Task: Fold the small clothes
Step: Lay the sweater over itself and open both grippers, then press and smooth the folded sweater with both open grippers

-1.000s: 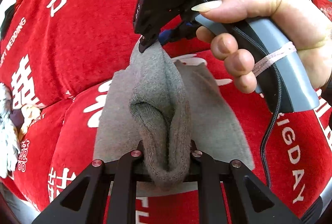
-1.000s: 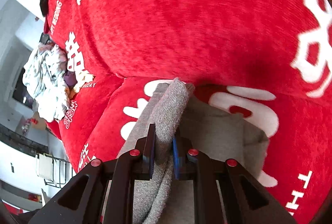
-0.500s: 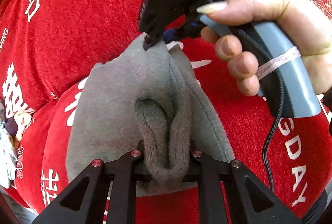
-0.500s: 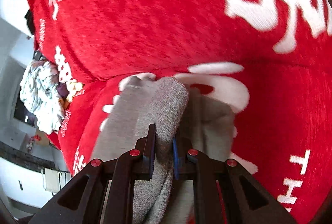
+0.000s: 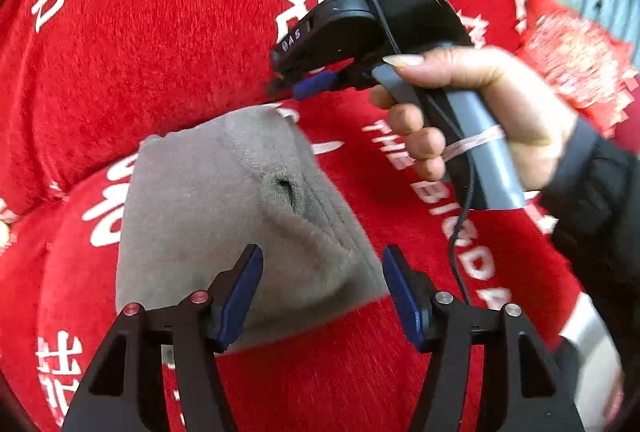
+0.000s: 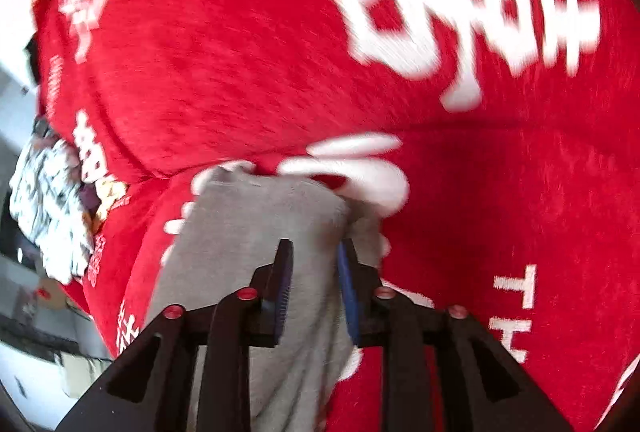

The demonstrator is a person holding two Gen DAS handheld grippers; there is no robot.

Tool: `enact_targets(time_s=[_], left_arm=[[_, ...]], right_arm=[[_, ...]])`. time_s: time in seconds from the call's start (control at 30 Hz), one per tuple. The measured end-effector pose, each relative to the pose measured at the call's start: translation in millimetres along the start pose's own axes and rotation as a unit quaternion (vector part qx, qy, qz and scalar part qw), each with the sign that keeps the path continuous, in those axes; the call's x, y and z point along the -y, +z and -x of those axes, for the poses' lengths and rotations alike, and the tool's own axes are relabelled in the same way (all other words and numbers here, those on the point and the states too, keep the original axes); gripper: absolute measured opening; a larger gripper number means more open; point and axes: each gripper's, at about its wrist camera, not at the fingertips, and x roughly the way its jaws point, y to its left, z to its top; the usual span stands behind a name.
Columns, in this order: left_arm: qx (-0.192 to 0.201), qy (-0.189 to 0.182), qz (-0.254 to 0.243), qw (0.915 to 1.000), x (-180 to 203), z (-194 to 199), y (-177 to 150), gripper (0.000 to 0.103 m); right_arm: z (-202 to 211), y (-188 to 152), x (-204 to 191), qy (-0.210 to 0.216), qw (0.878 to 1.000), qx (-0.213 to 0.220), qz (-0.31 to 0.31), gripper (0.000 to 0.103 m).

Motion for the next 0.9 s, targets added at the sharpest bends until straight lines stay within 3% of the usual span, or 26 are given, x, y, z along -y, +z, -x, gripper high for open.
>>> enact_targets(time_s=[0.07,0.13,0.23,0.43,0.47,0.5,0.53,0.6,0.77,0.83,0.9], left_arm=[[0.016,-0.008,0.018,0.9997,-16.8,13.9,-0.2,0.063],[0.029,0.016,0.050,0.9982,-45.7,19.6,2.7,0.063],[0.020,0.056,0.100,0.9933,-86.7,14.0,2.5,0.063],[-0.028,0.059,0.171,0.9831,-146.5,-28.7,-5.6,0.063],[-0.037,0.057,0.175,0.9822,-149.4,-33.1,-6.8,0.063],[-0.042,0.050,0.180,0.9815,-151.9,-40.2,-8.4,0.063],[-0.045,0.040,0.187,0.9805,-152.7,-47.0,-11.5,0.063],[-0.044,0.031,0.193,0.9797,-147.5,-48.7,-17.8,0.064],[-0.042,0.030,0.174,0.9833,-134.9,-46.8,-12.3,0.064],[-0.045,0.036,0.164,0.9848,-129.9,-50.9,-10.9,0.075],[-0.051,0.034,0.164,0.9845,-127.7,-55.1,-13.0,0.077]], right_arm=[[5.5,-1.8,-17.9,0.018,1.000,0.010,0.020,0.075],[-1.3,-4.3,-37.9,0.035,0.998,0.002,0.048,0.076],[-21.4,-3.8,-44.7,-0.032,0.998,-0.014,0.052,0.076],[-51.1,-2.5,-17.9,-0.089,0.995,-0.041,0.003,0.076],[-58.4,-3.7,-12.6,-0.086,0.995,-0.054,-0.009,0.075],[-65.3,-6.2,-6.8,-0.064,0.996,-0.063,-0.023,0.046],[-68.6,-7.8,-2.9,-0.050,0.996,-0.068,-0.032,0.027],[-62.2,-8.9,-2.2,-0.036,0.998,-0.051,-0.025,0.016],[-33.0,-7.9,3.4,-0.007,1.000,-0.008,-0.023,0.015],[-40.4,-9.9,7.8,-0.021,0.999,-0.025,-0.023,0.015],[-51.0,-13.3,8.1,-0.039,0.998,-0.036,-0.021,0.016]])
